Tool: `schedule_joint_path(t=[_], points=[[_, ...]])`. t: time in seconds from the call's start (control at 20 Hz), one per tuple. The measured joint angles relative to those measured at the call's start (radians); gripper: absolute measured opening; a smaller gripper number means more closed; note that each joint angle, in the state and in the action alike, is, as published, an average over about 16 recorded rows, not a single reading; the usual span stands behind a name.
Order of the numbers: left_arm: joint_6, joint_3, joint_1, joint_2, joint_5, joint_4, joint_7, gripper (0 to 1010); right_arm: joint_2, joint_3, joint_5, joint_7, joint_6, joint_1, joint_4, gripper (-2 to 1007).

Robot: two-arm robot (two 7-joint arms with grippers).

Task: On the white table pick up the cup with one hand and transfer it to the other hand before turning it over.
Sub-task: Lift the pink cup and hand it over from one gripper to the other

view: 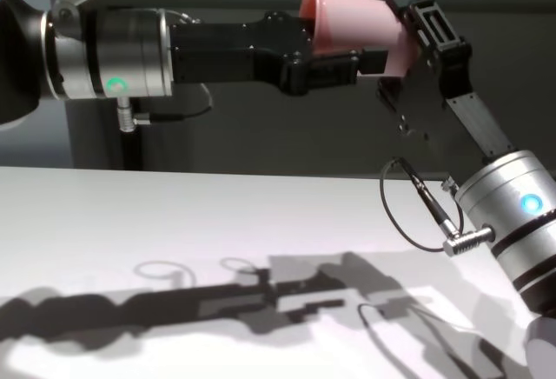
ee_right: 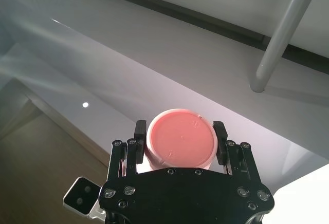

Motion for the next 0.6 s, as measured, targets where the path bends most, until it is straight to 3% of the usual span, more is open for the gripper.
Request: schedule_joint_path(t=[0.3,0.6], points=[[0.002,-0.001,0.01,0.016,0.001,-0.012,0.007,627,0.0,0.0,0.0,0.0,0.0,0.0,0.0,752],[0.008,-0.013,0.041,0.053,0.002,-0.05,0.034,838,0.0,0.0,-0.001,0.0,0.0,0.0,0.0,752]])
